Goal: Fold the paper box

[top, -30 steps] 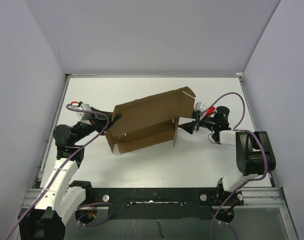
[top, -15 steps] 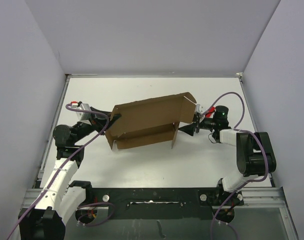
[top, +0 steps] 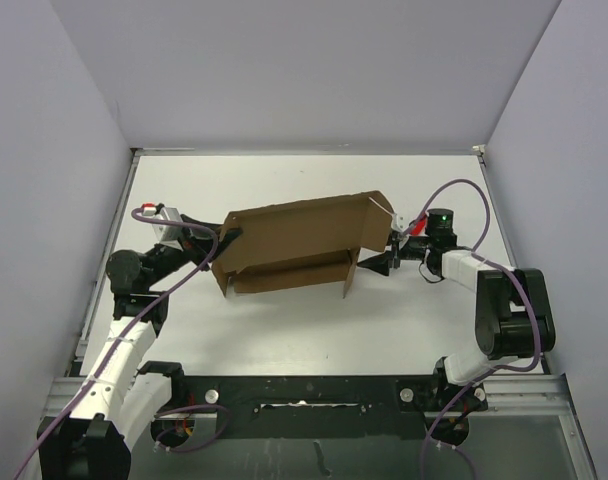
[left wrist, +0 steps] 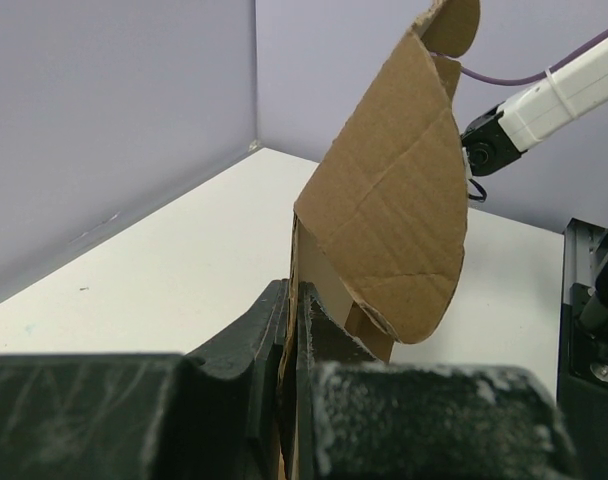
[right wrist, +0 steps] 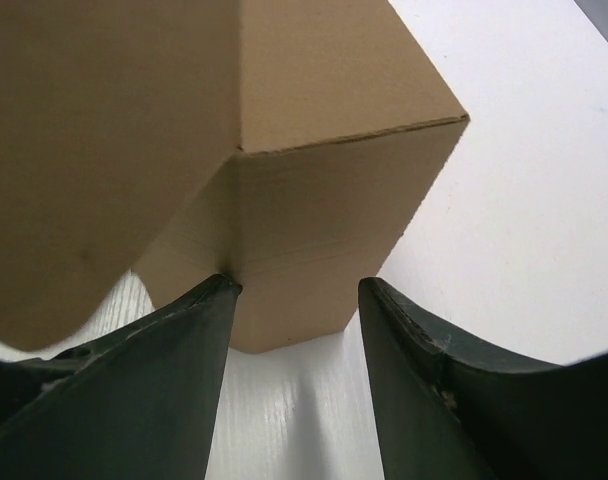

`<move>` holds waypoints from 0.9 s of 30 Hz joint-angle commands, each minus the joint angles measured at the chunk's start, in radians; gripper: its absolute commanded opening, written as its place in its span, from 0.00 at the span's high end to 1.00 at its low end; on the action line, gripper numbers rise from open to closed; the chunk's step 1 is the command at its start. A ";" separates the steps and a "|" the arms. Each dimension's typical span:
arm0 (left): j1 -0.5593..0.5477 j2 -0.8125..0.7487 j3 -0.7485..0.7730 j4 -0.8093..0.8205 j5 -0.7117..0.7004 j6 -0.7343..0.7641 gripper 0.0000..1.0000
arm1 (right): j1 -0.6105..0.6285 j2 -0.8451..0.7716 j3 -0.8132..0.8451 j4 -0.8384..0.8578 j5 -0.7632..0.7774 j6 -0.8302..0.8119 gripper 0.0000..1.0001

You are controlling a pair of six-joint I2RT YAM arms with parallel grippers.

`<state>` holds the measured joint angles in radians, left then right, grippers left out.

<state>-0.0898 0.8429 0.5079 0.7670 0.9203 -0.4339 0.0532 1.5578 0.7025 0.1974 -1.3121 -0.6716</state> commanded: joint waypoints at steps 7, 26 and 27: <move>-0.001 -0.031 0.000 -0.003 0.001 -0.006 1.00 | 0.009 -0.055 0.067 -0.208 -0.076 -0.182 0.45; -0.002 -0.042 0.000 -0.056 -0.086 -0.005 1.00 | 0.062 -0.003 -0.126 0.627 0.268 0.506 0.43; -0.002 -0.042 0.000 -0.061 -0.089 -0.004 1.00 | 0.065 0.009 -0.129 0.651 0.264 0.518 0.43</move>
<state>-0.0902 0.8238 0.5014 0.7280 0.8688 -0.4374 0.1040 1.5379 0.5861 0.6327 -1.1320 -0.2657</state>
